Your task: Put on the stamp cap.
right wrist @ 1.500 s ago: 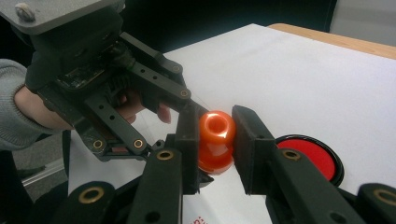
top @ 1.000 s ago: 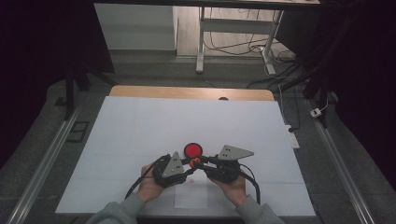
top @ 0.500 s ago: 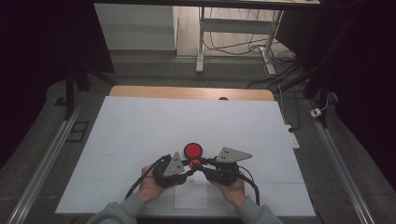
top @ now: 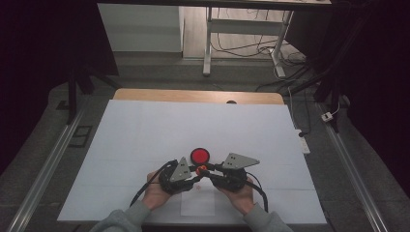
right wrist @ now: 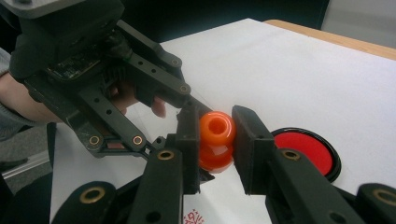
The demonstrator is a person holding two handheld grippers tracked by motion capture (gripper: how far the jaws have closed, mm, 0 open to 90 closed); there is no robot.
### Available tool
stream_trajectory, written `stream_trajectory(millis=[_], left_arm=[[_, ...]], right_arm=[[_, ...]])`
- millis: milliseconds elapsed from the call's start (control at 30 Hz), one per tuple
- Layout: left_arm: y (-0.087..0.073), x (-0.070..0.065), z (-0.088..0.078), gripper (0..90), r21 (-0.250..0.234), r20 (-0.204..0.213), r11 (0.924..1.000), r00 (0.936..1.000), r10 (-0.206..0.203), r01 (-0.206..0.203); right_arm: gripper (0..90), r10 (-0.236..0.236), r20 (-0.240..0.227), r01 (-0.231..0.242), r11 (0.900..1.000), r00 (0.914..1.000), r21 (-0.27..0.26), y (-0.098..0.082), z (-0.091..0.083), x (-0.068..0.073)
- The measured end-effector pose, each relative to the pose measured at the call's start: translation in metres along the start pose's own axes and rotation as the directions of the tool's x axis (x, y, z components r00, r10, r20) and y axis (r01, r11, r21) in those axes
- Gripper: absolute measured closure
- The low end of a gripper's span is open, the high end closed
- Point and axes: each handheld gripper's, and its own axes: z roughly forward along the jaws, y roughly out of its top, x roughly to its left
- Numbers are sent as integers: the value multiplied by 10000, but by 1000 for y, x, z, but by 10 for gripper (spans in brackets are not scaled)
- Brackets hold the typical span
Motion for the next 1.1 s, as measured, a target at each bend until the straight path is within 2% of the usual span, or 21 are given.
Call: stream_trajectory(millis=[133, 267, 700, 900, 1100], left_arm=[[0, 1, 1, 651, -190, 74, 9995, 9997, -241, 242], [-2, 2, 3, 648, -55, 126, 9995, 9994, -311, 311], [-2, 3, 4, 627, -80, 219, 9988, 9986, -472, 474], [-3, 3, 6, 578, -18, 213, 9987, 9984, -517, 517], [-4, 3, 8, 491, 92, 195, 9987, 9985, -508, 506]], right_arm=[[719, 60, -36, -61, 10000, 10000, -73, 1, -1, -1], [719, 64, 48, -64, 10000, 10000, 33, -1, 2, -2], [719, 119, 75, -119, 9999, 9999, 62, -2, 2, -2], [719, 119, 44, -119, 9999, 9999, 125, -3, 4, -2], [719, 136, 43, -136, 9998, 9999, 108, -3, 3, -2]])
